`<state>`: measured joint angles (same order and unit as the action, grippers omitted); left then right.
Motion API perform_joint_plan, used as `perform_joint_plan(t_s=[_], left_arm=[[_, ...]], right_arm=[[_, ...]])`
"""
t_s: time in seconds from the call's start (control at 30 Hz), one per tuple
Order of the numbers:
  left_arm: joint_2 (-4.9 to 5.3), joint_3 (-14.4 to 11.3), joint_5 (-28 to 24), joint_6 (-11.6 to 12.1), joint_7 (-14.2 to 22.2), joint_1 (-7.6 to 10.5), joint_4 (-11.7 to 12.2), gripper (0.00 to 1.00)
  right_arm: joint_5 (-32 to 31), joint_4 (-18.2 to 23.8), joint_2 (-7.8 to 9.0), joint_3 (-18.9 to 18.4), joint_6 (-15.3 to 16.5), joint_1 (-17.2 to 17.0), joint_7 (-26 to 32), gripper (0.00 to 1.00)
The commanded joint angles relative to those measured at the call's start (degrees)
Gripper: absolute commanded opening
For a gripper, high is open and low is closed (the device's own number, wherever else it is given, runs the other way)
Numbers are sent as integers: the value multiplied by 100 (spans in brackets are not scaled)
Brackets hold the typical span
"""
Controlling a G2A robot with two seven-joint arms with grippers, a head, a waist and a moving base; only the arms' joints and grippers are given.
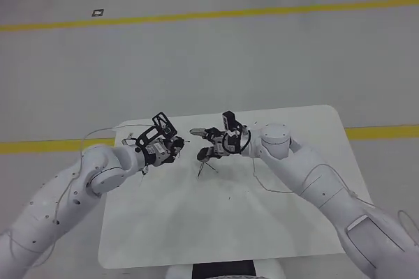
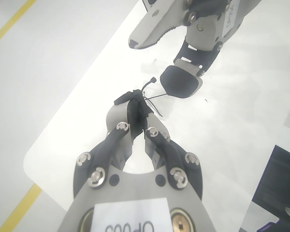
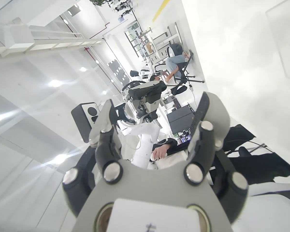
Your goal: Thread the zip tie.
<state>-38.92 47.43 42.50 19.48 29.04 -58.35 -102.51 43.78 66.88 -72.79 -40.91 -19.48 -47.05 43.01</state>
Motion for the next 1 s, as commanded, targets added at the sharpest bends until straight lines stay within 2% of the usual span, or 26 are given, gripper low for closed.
perform_joint_plan(t_s=[0.0, 0.07, 0.17, 0.53, 0.97], left_arm=[[0, 0, 0, 0, 0, 0, 0, 0], [0, 0, 0, 0, 0, 0, 0, 0], [0, 0, 0, 0, 0, 0, 0, 0], [0, 0, 0, 0, 0, 0, 0, 0], [0, 0, 0, 0, 0, 0, 0, 0]], right_arm=[[21, 4, 8, 40, 0, 32, 11, 31], [56, 0, 20, 99, 0, 69, 41, 31], [101, 11, 35, 166, 0, 111, 34, 26], [244, 87, 116, 307, 0, 223, 2, 29], [380, 171, 186, 462, 0, 380, 94, 21]])
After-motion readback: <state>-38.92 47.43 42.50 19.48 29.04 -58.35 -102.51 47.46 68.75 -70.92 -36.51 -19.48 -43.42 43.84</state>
